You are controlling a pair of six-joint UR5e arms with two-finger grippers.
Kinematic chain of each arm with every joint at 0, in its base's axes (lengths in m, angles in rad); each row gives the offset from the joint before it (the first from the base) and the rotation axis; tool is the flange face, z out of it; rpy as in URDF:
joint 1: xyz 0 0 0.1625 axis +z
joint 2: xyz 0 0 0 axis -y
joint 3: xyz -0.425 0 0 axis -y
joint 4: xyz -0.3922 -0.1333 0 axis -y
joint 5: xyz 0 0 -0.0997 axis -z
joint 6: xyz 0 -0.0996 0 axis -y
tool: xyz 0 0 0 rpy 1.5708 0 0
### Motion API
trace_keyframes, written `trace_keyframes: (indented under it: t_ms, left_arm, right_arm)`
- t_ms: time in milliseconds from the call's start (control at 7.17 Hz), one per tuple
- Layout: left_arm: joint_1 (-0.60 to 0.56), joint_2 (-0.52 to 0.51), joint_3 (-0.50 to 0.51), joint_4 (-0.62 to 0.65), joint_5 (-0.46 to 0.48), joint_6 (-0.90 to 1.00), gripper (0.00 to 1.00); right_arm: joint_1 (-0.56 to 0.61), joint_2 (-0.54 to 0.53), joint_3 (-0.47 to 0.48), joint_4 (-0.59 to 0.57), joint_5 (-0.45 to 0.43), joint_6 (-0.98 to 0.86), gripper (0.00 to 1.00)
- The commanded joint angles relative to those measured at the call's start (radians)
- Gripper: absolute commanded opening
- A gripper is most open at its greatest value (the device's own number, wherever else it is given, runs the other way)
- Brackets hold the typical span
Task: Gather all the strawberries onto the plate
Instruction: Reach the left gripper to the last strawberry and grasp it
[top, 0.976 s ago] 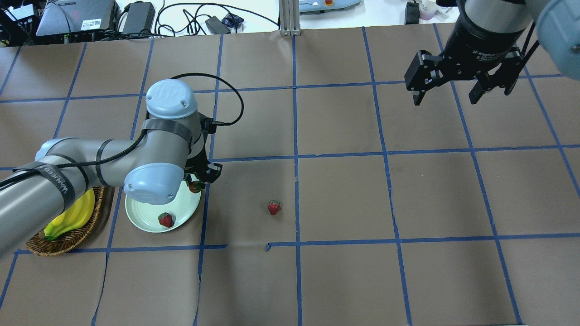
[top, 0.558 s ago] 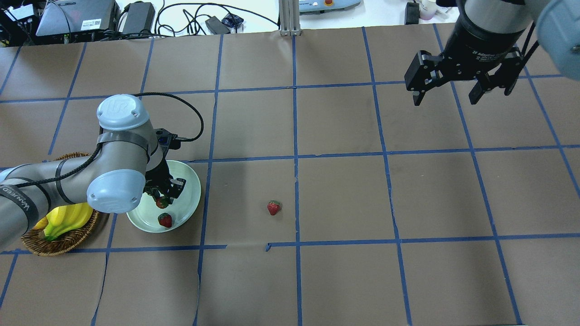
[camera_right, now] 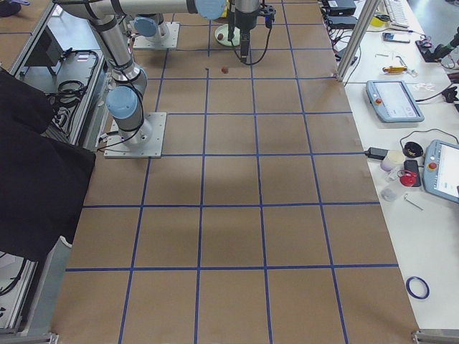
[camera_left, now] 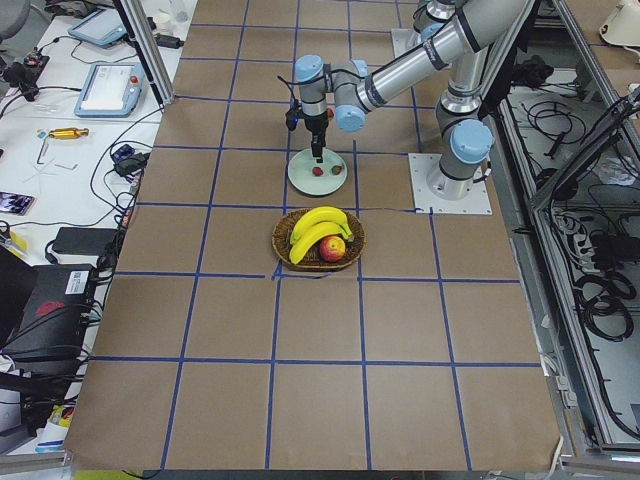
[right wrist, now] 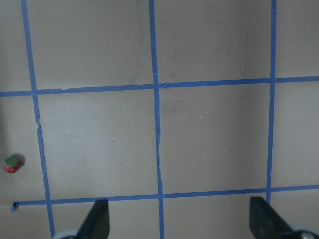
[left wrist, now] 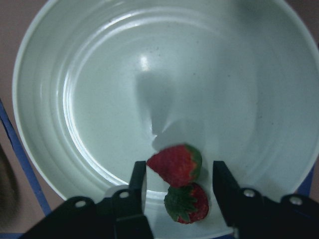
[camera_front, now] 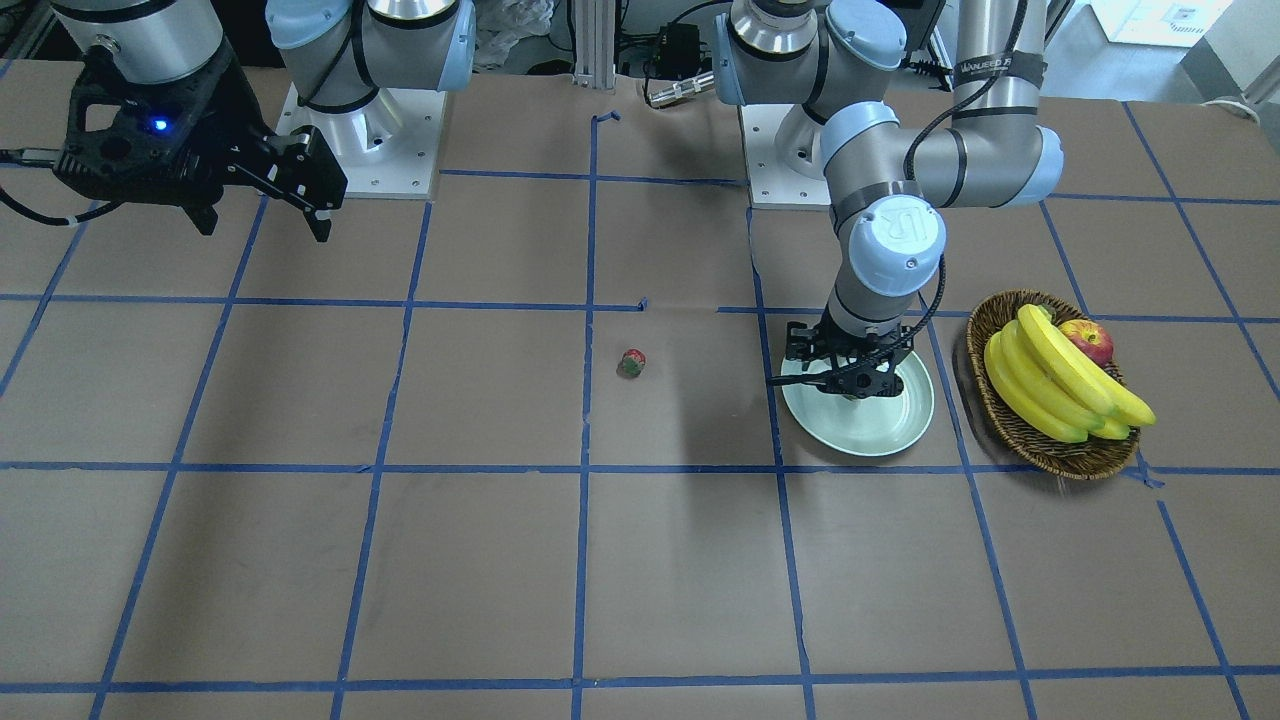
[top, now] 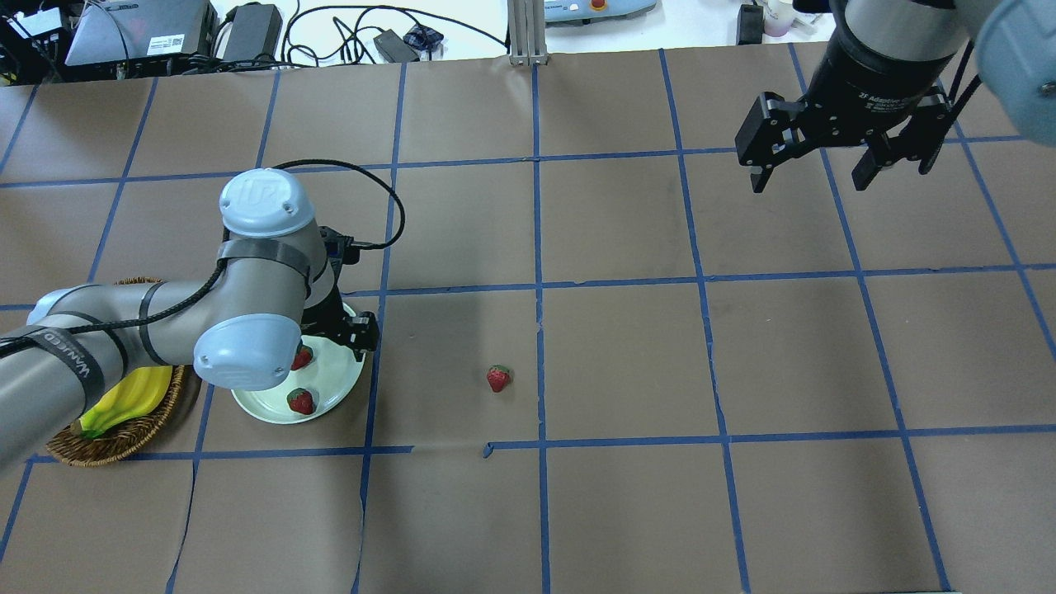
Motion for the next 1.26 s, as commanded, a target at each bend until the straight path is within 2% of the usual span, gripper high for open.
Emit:
trace_keyframes:
  t_ms: [0,279,837,976,1116]
  left_arm:
    - [-0.214,-0.020,0.072,-0.006,-0.006,-0.245,0.89]
    - [-0.302,-0.042,0.095,0.035,-0.146,-0.416,0.78]
    - [-0.330,-0.155,0.095,0.095,-0.150,-0.444,0.72]
    - [-0.332,-0.163,0.092,0.094,-0.151,-0.449,0.66]
    - [-0.332,-0.171,0.086,0.094,-0.156,-0.449,0.65]
  right_arm:
    - [0.000,0.000,-0.002,0.001,-0.001,0.000,1.00]
    - [0.000,0.000,0.000,0.001,-0.001,0.000,1.00]
    - [-0.001,0.000,0.000,0.001,-0.004,0.000,1.00]
    - [0.000,0.000,-0.002,0.001,-0.004,0.000,1.00]
    - [-0.001,0.000,0.000,0.003,-0.006,0.000,1.00]
